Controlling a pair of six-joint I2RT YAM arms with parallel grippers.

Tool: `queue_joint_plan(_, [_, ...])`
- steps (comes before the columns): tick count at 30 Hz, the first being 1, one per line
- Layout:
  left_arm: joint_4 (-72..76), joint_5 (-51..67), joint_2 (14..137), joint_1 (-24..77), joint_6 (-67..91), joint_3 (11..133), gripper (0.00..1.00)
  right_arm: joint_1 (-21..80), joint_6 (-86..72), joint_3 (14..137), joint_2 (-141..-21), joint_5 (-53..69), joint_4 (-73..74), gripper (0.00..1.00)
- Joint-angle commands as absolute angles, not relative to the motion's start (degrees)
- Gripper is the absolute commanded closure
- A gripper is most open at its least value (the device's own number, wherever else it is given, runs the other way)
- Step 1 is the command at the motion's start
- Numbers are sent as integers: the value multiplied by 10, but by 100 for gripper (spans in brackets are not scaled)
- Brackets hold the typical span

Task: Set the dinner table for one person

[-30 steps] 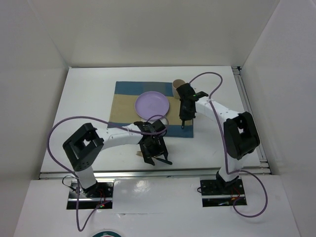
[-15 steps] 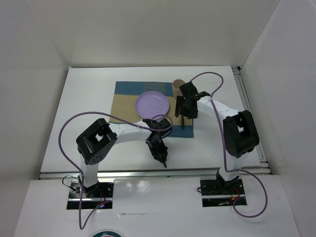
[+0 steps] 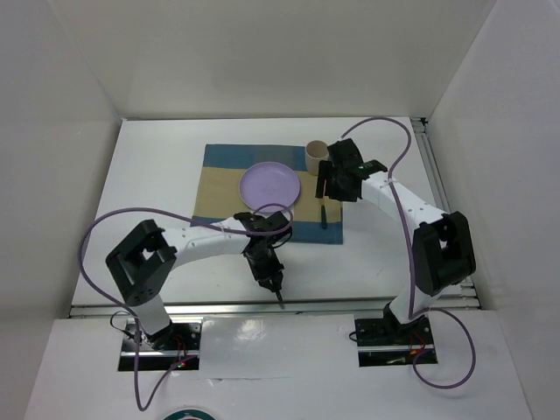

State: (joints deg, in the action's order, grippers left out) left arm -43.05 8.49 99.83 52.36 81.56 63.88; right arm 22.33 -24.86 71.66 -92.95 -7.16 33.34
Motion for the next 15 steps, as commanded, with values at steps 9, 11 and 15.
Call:
queue_joint_plan(9, [-578, 31, 792, 522, 701, 673, 100, 208, -220, 766, -896, -91, 349, 26])
queue_joint_plan(11, [-592, -36, 787, 487, 613, 697, 100, 208, -220, 766, -891, -85, 349, 26])
queue_joint_plan(15, [-669, -158, 851, 420, 505, 796, 100, 208, -214, 749, -881, -79, 343, 26])
